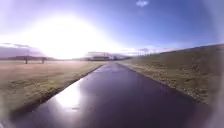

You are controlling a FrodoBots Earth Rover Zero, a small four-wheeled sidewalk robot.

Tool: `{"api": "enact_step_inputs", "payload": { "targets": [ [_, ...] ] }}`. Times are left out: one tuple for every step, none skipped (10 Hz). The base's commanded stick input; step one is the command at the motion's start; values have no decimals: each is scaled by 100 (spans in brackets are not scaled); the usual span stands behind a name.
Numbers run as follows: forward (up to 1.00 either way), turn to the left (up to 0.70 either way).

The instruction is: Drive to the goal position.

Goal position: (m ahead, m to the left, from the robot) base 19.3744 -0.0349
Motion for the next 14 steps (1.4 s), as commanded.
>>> {"api": "enact_step_inputs", "payload": {
  "targets": [
    [100, 0],
    [100, 0],
    [100, 0],
    [100, 0],
    [100, 0],
    [100, 0],
    [100, 0],
    [100, 0],
    [100, 0],
    [100, 0],
    [100, 0],
    [100, 0],
    [100, 0],
    [100, 0]
  ]
}}
